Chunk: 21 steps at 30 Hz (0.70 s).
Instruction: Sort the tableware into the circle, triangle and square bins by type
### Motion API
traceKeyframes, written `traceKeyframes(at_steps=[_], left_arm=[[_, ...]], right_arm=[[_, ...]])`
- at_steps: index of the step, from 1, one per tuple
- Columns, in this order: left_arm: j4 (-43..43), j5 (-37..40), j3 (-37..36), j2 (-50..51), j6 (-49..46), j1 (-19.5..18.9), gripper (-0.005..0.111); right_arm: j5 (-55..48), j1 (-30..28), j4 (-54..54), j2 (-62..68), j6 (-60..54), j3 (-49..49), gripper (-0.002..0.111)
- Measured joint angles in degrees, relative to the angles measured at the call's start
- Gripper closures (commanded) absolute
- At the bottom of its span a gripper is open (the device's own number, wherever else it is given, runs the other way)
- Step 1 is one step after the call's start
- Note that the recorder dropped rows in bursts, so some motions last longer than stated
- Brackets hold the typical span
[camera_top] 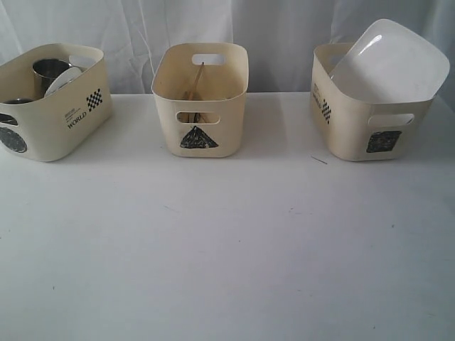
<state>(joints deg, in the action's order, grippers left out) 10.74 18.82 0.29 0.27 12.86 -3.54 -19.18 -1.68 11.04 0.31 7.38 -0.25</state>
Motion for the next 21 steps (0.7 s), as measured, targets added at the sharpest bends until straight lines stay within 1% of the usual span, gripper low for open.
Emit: traceKeyframes(at_steps=[21], left_arm=[[0.00,0.00,0.00,0.00,0.00,0.00,0.107]], right_arm=[[0.00,0.00,0.00,0.00,1.03,0.00,0.108]])
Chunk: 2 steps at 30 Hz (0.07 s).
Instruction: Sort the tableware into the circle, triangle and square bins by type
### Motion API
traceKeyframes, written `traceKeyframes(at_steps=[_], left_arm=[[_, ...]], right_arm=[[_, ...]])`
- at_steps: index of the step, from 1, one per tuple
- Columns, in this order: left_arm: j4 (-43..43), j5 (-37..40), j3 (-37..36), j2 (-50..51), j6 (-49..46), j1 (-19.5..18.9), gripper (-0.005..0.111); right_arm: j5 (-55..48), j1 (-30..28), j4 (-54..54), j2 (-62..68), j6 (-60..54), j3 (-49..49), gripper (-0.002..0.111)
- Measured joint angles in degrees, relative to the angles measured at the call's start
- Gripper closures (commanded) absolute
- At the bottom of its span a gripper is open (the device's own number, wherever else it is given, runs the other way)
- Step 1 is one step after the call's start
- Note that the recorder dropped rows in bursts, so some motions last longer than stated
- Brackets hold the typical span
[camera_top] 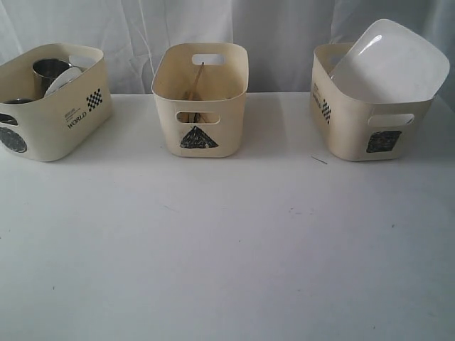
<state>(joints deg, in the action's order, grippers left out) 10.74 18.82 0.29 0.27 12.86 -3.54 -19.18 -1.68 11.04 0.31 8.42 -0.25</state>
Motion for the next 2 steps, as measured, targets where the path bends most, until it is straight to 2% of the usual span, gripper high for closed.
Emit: traceKeyframes(at_steps=[2], left_arm=[[0.00,0.00,0.00,0.00,0.00,0.00,0.107]], right_arm=[[0.00,0.00,0.00,0.00,0.10,0.00,0.108]])
